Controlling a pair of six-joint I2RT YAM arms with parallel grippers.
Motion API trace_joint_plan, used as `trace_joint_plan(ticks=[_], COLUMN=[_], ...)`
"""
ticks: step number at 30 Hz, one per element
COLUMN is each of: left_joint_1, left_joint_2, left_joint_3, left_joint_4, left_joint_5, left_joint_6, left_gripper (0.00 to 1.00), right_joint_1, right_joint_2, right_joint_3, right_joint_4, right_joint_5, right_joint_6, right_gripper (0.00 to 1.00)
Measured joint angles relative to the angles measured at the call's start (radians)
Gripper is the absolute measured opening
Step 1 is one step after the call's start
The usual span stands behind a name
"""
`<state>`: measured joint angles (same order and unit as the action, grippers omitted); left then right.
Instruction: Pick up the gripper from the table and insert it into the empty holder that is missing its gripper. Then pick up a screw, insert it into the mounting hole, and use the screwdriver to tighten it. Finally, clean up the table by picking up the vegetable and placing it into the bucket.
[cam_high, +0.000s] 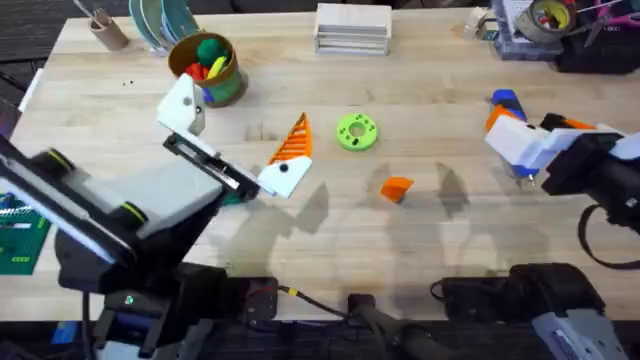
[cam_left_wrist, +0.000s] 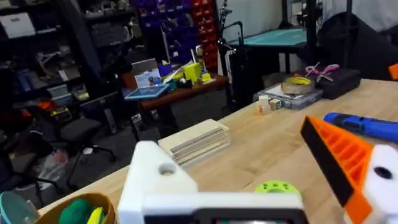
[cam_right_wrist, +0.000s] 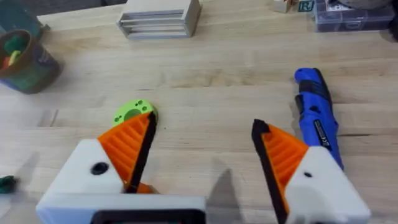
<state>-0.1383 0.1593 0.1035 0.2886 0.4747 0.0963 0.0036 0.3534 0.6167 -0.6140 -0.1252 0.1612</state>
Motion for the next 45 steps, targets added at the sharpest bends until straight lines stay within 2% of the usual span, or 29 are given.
trace_joint_plan(ticks=[9,15,29,45], left_joint_1=[0.0,-0.004,-0.011,-0.011], left_joint_2=[-0.145,-0.154,-0.154,-0.154], left_joint_3=[-0.098,-0.098,-0.098,-0.098], left_joint_4=[-0.016,-0.039,-0.338,-0.339], left_joint_5=[0.0,-0.001,0.0,-0.003], left_joint_6=[-0.005,-0.013,-0.023,-0.023], left_gripper=[0.993,0.993,0.993,0.993], right_joint_1=[0.0,0.0,0.0,0.0], right_joint_2=[0.0,0.0,0.0,0.0], right_joint_3=[0.0,0.0,0.0,0.0], right_joint_4=[0.0,0.0,0.0,0.0], right_joint_5=[0.0,0.0,0.0,0.0], right_joint_6=[0.0,0.0,0.0,0.0], right_gripper=[0.992,0.992,0.992,0.992])
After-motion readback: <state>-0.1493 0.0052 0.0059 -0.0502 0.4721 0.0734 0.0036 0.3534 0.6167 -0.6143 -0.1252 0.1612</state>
